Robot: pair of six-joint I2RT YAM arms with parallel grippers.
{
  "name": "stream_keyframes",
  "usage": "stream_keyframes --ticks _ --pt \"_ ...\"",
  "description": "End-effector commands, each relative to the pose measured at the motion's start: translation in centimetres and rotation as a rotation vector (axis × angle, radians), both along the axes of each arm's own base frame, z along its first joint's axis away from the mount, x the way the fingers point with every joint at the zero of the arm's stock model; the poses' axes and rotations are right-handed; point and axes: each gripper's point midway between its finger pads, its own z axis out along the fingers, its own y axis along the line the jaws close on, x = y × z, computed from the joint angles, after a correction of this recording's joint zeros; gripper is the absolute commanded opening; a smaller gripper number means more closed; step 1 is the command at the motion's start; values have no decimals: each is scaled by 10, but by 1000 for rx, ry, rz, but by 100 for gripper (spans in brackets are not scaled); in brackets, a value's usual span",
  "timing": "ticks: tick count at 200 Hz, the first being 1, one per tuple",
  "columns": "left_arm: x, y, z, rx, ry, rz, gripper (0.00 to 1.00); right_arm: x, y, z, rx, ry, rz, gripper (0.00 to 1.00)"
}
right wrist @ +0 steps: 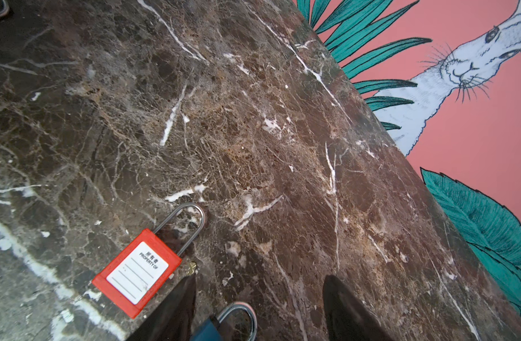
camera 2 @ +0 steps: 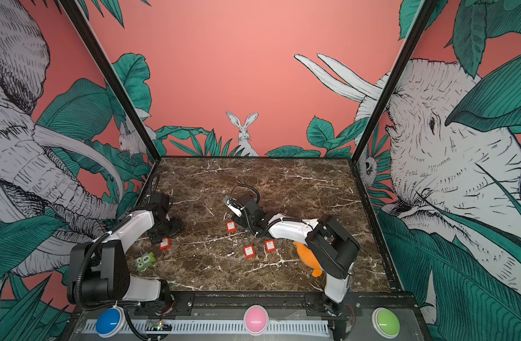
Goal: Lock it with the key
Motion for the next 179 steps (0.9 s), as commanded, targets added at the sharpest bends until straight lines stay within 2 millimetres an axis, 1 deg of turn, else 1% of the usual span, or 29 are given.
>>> stream_keyframes --ticks 1,18,37,49,88,119,141,179 --pt "-2 2 3 15 -6 -73 90 2 1 -4 32 -13 -29 68" --pt "-8 6 -2 40 23 -81 91 3 0 -8 37 -19 -38 68" --pt "-12 5 -11 30 54 -81 92 4 -2 -12 38 -21 -50 68" --pt "-10 0 -15 3 54 -84 92 4 -2 -15 36 -18 -51 68" --pt "-8 -4 -27 -27 87 -90 92 3 -3 -18 39 -16 -54 68" --pt "-3 -22 -31 -130 51 -98 91 2 -6 -21 30 -19 -55 68" --pt "-1 -36 -28 -214 18 -85 91 2 -7 -23 22 -23 -56 68" --pt "0 -65 -22 -392 -33 -50 90 2 -2 -27 24 -17 -36 69"
